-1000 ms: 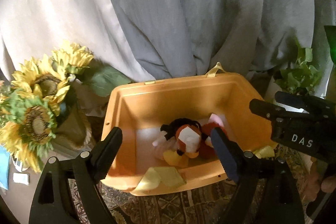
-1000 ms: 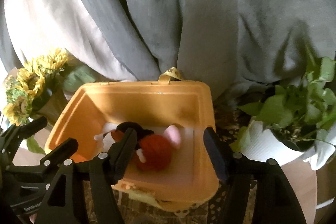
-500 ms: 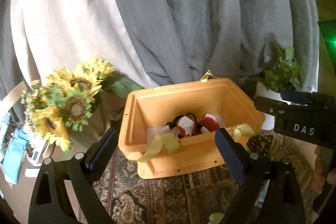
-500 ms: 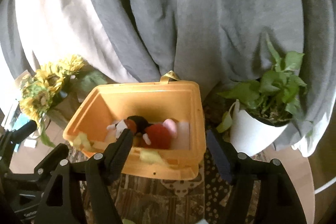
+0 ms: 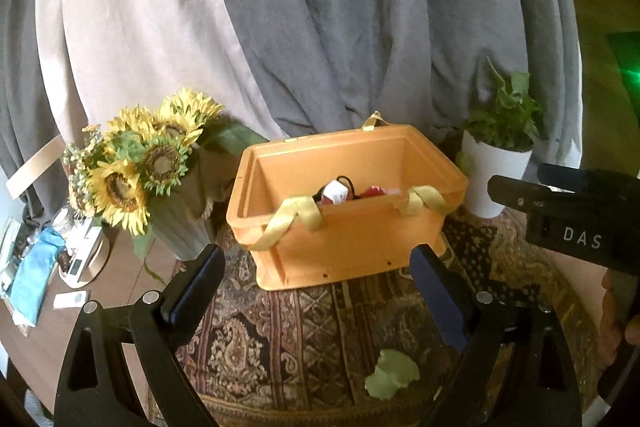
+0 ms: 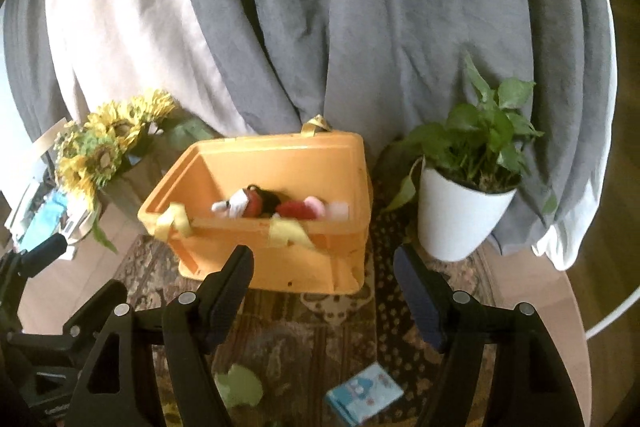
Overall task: Organize soft objects
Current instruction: 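Move both tools back toward the remaining toys on the rug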
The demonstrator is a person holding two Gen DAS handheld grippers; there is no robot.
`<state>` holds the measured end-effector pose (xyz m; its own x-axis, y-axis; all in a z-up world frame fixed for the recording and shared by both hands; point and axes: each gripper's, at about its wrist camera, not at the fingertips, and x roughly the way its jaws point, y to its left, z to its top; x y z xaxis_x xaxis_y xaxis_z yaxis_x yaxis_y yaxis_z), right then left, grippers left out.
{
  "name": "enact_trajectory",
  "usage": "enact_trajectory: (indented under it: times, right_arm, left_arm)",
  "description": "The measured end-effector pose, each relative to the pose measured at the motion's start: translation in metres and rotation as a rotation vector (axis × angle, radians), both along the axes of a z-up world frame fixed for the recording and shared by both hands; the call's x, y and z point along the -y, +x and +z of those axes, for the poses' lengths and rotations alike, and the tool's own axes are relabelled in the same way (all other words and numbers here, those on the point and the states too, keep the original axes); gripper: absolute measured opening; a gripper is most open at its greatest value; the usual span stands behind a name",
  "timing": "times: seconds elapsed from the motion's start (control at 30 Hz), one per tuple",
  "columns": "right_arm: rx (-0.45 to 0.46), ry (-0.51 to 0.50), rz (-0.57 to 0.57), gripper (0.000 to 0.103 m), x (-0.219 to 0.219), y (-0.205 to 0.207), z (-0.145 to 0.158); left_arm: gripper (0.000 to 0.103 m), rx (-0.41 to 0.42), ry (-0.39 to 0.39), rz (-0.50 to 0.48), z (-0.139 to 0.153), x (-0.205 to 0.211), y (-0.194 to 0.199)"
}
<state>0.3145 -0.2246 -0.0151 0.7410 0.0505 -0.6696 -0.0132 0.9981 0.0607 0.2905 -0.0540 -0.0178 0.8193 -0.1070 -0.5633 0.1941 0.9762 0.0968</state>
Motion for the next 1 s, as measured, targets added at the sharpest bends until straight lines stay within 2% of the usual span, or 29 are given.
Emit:
enact_trajectory:
  times: [0.43, 0.73, 1.0]
  right_arm:
    - [-0.074, 0.032, 0.007, 0.073, -0.011, -0.05, -0.022]
    - [-0.109, 0.028, 0.047, 0.073, -0.024, -0.08, -0.041]
    - [-0.178, 0.023, 0.08, 0.073, -0.034, -0.098, -0.066]
  left_arm:
    - [0.095, -0.068, 0.009, 0.002, -0.021, -0.013, -0.047]
    - [0.095, -0.089, 0.03, 0.001, -0.045, -0.024, -0.079]
    - [0.095, -0.103, 0.053, -0.01, -0.068, -0.027, -0.099]
